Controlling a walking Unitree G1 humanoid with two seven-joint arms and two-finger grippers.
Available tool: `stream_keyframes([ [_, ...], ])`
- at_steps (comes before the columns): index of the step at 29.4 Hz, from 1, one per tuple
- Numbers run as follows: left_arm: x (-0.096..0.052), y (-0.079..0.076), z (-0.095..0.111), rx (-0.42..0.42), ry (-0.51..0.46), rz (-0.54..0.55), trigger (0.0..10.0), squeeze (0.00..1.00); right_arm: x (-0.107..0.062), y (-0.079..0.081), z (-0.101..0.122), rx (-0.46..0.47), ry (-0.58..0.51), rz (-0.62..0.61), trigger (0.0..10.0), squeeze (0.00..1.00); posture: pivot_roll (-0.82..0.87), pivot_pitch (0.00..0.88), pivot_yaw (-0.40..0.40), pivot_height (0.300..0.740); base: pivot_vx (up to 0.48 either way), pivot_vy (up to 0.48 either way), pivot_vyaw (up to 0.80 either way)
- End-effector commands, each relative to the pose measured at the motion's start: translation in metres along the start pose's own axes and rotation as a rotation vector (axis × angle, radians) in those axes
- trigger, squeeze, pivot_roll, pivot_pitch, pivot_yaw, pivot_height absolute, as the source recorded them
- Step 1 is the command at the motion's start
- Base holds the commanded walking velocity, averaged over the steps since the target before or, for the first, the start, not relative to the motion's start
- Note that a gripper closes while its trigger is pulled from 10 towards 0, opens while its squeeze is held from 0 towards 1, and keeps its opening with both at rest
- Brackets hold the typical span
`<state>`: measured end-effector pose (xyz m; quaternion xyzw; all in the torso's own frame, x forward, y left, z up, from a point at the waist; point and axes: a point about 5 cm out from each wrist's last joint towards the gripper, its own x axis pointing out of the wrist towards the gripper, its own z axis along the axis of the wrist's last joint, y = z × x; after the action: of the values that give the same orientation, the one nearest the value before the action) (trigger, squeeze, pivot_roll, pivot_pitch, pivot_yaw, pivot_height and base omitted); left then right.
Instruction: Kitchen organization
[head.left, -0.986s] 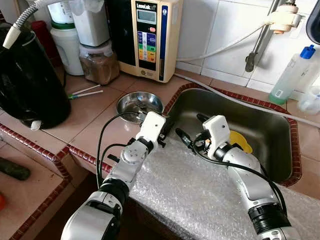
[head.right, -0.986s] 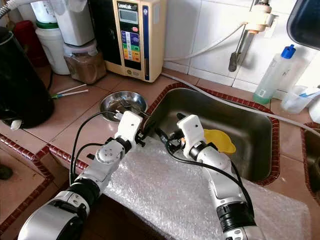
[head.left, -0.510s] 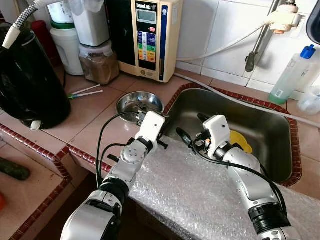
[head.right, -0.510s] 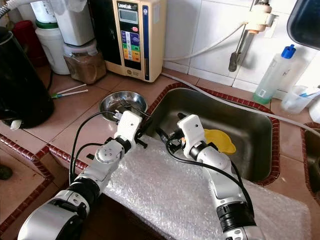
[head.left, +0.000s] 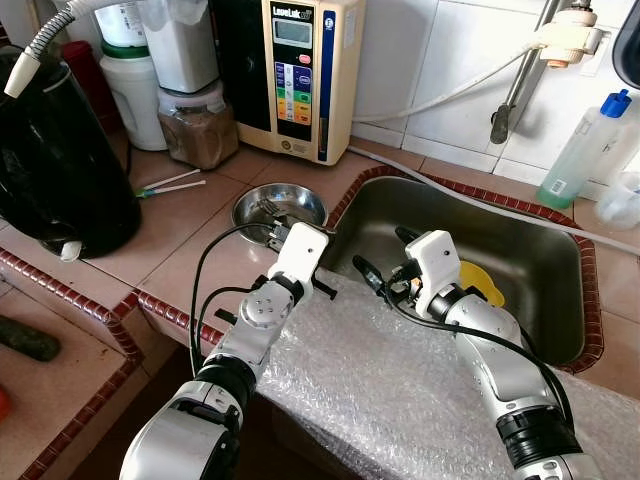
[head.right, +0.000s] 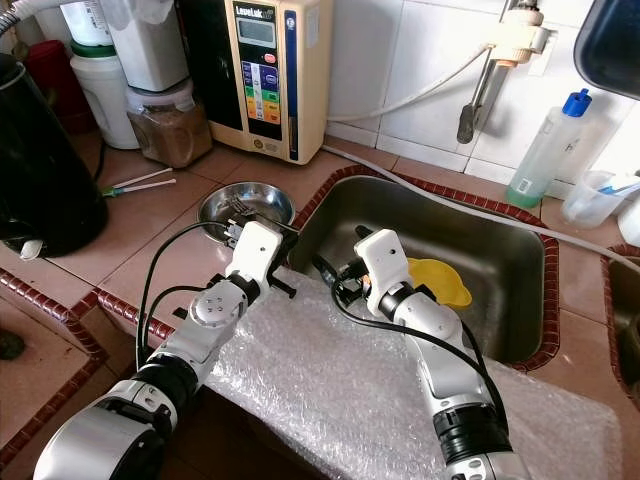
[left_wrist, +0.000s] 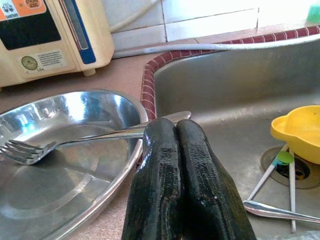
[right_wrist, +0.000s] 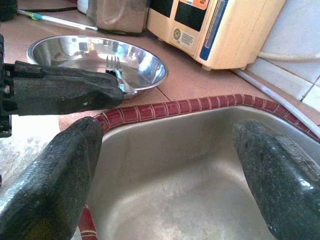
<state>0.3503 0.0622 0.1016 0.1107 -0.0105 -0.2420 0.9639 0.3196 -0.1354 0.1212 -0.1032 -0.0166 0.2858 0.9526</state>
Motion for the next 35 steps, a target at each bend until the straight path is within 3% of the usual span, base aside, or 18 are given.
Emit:
stream_keyframes([
  [1, -0.003, 0.005, -0.001, 0.014, -0.004, 0.023, 0.0, 0.00, -0.001, -0.001, 0.000, -0.007, 0.004, -0.007, 10.0, 1.00, -0.01, 0.000, 0.005, 0.740, 0.000, 0.000, 0.00],
  [9, -0.009, 0.014, 0.009, 0.076, -0.092, 0.071, 0.0, 0.00, -0.001, -0.002, -0.001, -0.008, 0.006, -0.010, 10.0, 1.00, 0.00, 0.000, 0.001, 0.740, 0.000, 0.000, 0.00],
  [11, -0.014, 0.019, 0.018, 0.125, -0.159, 0.104, 0.0, 0.00, 0.000, -0.003, -0.002, -0.008, 0.007, -0.011, 10.0, 1.00, 0.01, 0.000, -0.003, 0.740, 0.000, 0.000, 0.00],
  [17, -0.022, 0.025, 0.022, 0.145, -0.196, 0.143, 0.0, 0.00, 0.001, -0.004, -0.002, -0.010, 0.009, -0.010, 10.0, 1.00, 0.02, 0.000, -0.009, 0.740, 0.000, 0.000, 0.00],
  [18, -0.022, 0.026, 0.020, 0.138, -0.187, 0.143, 4.0, 0.00, 0.002, -0.004, -0.002, -0.010, 0.008, -0.010, 10.0, 1.00, 0.02, 0.000, -0.009, 0.740, 0.000, 0.000, 0.00],
  [19, -0.022, 0.026, 0.019, 0.132, -0.181, 0.142, 4.0, 0.00, 0.002, -0.004, -0.001, -0.011, 0.008, -0.010, 10.0, 1.00, 0.02, 0.000, -0.009, 0.740, 0.000, 0.000, 0.00],
  [20, -0.023, 0.028, 0.017, 0.119, -0.172, 0.157, 10.0, 1.00, 0.003, -0.004, -0.001, -0.013, 0.007, -0.009, 10.0, 1.00, 0.02, 0.000, -0.010, 0.740, 0.000, 0.000, 0.00],
  [26, -0.016, 0.026, 0.020, 0.138, -0.169, 0.155, 10.0, 1.00, 0.003, -0.006, 0.000, -0.022, 0.004, -0.014, 10.0, 1.00, 0.00, 0.000, -0.009, 0.740, 0.000, 0.000, 0.00],
  [29, -0.007, 0.021, 0.030, 0.100, -0.192, 0.132, 10.0, 1.00, 0.000, -0.009, -0.001, -0.028, 0.007, -0.021, 10.0, 1.00, -0.01, 0.000, -0.008, 0.740, 0.000, 0.000, 0.00],
  [35, 0.000, 0.015, 0.038, 0.103, -0.209, 0.124, 10.0, 1.00, -0.002, -0.009, -0.001, -0.031, 0.009, -0.026, 10.0, 1.00, -0.02, 0.000, -0.006, 0.740, 0.000, 0.000, 0.00],
])
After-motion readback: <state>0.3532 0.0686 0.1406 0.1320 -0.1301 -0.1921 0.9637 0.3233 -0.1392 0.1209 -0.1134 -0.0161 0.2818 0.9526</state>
